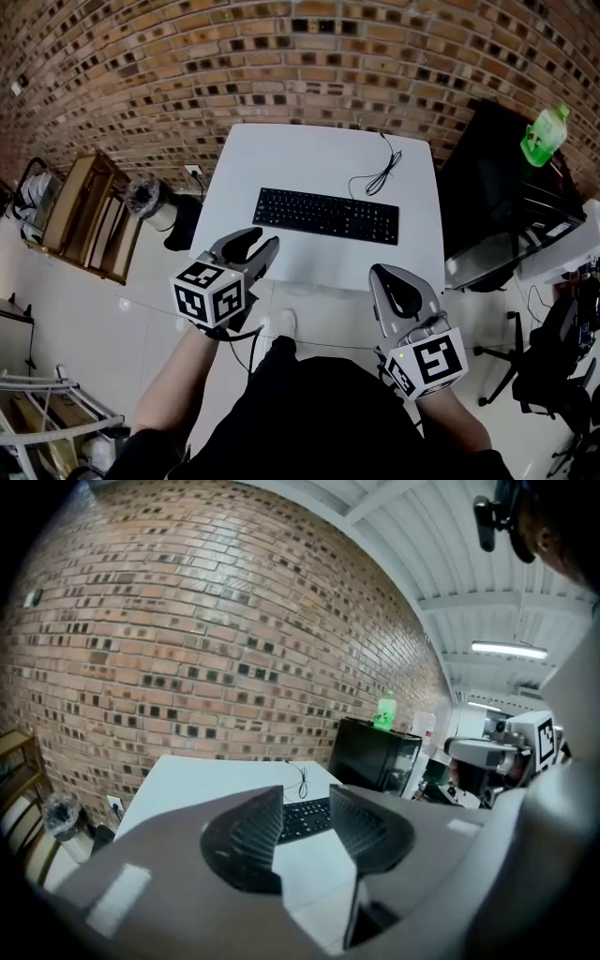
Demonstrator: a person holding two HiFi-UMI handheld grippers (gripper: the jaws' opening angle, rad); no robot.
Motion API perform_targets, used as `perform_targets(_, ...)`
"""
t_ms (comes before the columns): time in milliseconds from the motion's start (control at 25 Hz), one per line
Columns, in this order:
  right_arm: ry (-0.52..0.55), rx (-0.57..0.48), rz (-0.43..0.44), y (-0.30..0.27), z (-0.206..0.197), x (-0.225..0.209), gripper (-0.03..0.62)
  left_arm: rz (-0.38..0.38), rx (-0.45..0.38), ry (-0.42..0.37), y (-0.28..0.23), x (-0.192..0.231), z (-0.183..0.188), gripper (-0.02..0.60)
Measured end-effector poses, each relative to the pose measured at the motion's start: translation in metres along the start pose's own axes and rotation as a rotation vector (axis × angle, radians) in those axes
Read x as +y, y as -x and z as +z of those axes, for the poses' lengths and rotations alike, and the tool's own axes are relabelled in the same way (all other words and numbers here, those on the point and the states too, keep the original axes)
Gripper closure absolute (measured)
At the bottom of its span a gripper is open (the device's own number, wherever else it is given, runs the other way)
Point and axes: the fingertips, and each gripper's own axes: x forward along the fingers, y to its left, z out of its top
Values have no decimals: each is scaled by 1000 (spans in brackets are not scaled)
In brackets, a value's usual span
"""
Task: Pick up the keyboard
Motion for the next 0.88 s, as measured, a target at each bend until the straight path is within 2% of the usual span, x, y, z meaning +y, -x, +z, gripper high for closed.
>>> perform_targets(240,-22,15,-35,-54,6,-7,592,10,118,132,-45,86,-20,389)
perform_targets(480,-42,49,-81,-92,6,-15,592,42,267,235,-93,164,-57,356)
perform_targets(680,-67,94,-115,-116,3,-19,592,36,370,318,-125,208,-91,347)
perform_targets(880,-78,88,-144,-133,7,-23,592,-9,431,420,-149,229,-112,347)
